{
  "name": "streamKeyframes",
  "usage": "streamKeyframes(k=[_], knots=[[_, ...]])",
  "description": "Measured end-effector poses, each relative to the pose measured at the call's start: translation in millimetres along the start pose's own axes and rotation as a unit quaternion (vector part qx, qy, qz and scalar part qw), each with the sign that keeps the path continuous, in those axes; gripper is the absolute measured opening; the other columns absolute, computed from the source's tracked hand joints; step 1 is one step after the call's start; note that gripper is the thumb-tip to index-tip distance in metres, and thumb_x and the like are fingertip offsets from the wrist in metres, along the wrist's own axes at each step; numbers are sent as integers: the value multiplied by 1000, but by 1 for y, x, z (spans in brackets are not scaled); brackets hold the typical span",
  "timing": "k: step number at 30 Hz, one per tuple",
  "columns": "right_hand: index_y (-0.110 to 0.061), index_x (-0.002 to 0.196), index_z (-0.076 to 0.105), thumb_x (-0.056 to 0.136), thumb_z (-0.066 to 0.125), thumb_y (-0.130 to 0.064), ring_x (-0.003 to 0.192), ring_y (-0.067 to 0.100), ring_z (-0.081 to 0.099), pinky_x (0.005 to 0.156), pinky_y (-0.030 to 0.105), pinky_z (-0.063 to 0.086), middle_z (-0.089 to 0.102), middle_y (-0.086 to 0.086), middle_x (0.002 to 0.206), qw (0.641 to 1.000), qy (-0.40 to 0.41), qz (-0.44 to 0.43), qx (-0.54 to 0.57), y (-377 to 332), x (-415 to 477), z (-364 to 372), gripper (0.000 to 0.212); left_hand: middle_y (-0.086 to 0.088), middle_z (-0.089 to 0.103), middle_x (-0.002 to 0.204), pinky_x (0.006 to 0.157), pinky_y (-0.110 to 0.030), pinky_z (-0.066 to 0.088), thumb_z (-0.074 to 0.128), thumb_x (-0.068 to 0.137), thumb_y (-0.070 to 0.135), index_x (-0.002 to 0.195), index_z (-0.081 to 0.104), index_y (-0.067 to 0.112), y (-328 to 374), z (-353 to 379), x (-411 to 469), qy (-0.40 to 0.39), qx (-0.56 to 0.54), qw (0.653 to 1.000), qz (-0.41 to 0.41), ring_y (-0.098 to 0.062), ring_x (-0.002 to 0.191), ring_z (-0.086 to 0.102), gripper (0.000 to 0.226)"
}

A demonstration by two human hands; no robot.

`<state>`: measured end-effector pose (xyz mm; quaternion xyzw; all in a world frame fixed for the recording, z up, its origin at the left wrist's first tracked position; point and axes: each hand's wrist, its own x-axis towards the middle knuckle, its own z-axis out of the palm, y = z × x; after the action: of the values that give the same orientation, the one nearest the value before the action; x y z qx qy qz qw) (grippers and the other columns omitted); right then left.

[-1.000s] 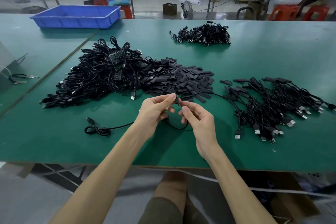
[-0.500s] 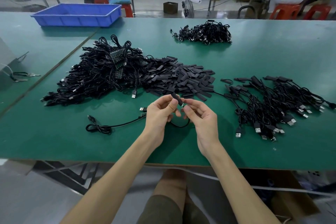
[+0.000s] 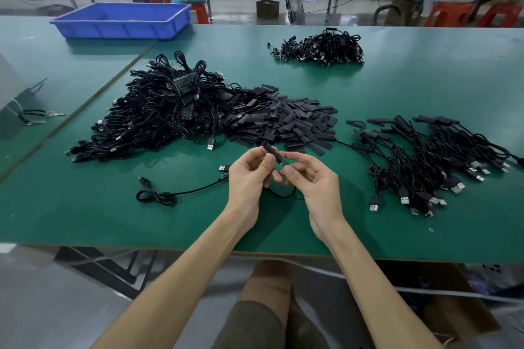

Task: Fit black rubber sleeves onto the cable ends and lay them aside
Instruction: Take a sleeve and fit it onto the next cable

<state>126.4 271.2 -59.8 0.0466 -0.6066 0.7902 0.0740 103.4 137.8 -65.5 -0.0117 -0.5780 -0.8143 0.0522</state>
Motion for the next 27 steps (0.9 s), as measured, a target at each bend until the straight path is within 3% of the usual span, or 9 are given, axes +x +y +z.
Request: streamKeyframes(k=[6, 16, 22, 27], knots=[[-16, 113, 77, 91, 75, -2, 86, 18, 74, 85, 24, 56, 78, 10, 85, 1000, -3, 1, 0, -1, 0, 1, 26, -2, 63, 66, 56, -22, 39, 69, 91, 25, 103, 72, 8, 2, 0, 0, 4, -16, 1000, -9, -14, 57, 57, 21], [-14, 108, 78, 90, 76, -4, 78, 19, 67, 81, 24, 55, 76, 10, 85, 1000, 26, 0, 0, 2, 0, -3, 20, -3, 58, 63, 56, -21, 40, 60, 101, 20, 106, 69, 5, 4, 2, -3, -44, 15, 999, -7, -15, 56, 54, 18], [-6, 101, 75, 90, 78, -11, 71, 19, 67, 75, 27, 56, 78, 15, 86, 998, 56, 15, -2, 4, 2, -4, 12, -1, 69, 88, 59, -25, 42, 63, 98, 21, 113, 61, -4, 7, 4, -4, -47, 14, 999, 14, -15, 62, 55, 29], [-2, 99, 74, 89, 78, -8, 67, 16, 66, 69, 23, 54, 74, 10, 76, 998, 65, 21, 6, 6, 1, -5, 12, -3, 68, 84, 58, -24, 47, 62, 100, 13, 112, 60, -4, 6, 4, -6, -59, 35, 997, 27, -15, 58, 56, 20]])
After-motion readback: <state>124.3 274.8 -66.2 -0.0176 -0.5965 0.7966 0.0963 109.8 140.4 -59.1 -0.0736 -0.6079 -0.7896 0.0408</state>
